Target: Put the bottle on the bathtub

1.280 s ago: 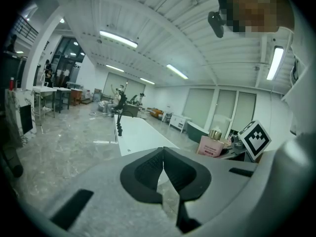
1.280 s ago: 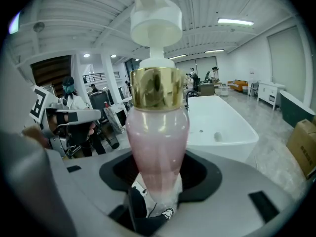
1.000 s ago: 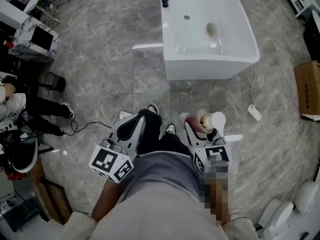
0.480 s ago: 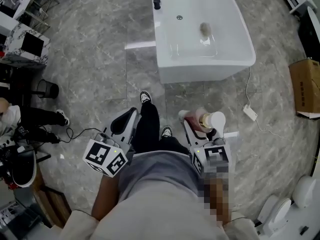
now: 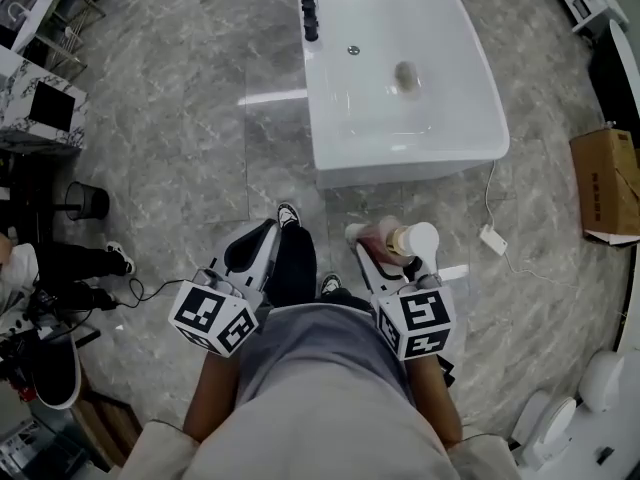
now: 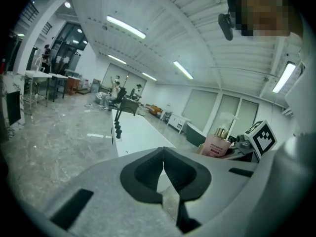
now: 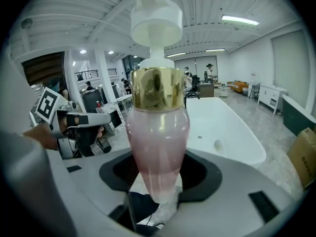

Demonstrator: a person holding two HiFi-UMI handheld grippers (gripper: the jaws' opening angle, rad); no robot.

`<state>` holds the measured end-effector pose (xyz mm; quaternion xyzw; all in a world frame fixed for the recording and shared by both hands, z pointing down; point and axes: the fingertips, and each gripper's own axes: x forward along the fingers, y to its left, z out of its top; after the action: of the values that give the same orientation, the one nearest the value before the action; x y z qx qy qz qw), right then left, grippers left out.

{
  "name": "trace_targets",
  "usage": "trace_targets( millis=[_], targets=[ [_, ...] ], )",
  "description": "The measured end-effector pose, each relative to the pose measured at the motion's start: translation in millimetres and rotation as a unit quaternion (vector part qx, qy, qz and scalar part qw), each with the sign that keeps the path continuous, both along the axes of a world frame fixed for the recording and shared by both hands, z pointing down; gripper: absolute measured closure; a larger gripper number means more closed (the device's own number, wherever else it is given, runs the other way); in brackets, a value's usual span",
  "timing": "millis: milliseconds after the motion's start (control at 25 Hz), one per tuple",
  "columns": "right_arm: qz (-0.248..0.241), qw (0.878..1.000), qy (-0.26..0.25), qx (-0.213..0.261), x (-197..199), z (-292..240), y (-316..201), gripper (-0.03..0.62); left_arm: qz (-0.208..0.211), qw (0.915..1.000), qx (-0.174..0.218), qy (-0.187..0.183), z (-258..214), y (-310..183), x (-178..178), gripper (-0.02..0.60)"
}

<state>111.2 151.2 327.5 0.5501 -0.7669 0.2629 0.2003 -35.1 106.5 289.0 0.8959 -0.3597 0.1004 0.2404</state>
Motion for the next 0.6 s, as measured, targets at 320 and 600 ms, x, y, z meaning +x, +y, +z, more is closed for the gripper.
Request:
trace_targets(
  millis=[320, 600],
  targets=[
    [0.009, 1.0, 0.002, -0.008, -19.1, -5.1, -81.1, 0.375, 0.027, 0.9993, -0.014, 0.023, -4.0, -82.2, -9.5, 0.572],
    [0.01, 1.0, 0.011, -0.004, -42.5, -14.6, -142.3, 0.375, 0.045, 0.9986, -0.007, 0.028, -11.3, -144.4, -27.4, 0.572]
  ],
)
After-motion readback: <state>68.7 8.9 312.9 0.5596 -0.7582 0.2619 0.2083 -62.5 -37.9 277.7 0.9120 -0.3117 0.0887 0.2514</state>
